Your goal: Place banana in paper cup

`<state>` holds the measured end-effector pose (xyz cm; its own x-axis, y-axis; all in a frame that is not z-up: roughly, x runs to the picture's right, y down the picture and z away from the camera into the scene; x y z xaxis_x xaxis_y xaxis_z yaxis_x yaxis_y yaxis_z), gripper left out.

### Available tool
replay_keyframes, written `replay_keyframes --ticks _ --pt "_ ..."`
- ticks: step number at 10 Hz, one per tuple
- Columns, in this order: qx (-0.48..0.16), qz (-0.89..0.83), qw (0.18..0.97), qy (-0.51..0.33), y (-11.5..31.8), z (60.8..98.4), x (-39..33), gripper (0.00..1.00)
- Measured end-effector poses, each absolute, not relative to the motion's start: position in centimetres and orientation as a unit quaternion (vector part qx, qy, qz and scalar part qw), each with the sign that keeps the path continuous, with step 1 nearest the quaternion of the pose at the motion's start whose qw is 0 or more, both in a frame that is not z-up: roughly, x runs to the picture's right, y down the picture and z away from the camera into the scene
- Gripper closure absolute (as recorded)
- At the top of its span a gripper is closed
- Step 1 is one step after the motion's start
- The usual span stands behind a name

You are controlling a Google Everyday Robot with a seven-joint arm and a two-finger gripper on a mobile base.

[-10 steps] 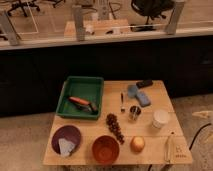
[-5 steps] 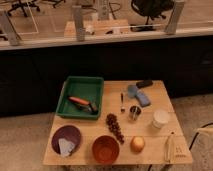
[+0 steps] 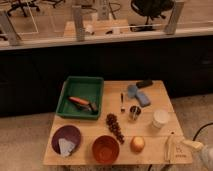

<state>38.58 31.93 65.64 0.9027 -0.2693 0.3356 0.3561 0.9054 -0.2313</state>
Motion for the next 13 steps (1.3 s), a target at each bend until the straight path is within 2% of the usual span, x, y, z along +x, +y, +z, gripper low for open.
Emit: replay_keyframes --ticks 5,9,13 --pt "-0.141 -0.171 0.965 -0.138 32.4 66.0 37.9 0.2" --pt "-0.145 -0.213 0.957 -0.132 30.0 68.4 36.0 0.2" --pt "-0.156 -0.263 0.943 -0.134 30.6 71.2 35.1 0.2"
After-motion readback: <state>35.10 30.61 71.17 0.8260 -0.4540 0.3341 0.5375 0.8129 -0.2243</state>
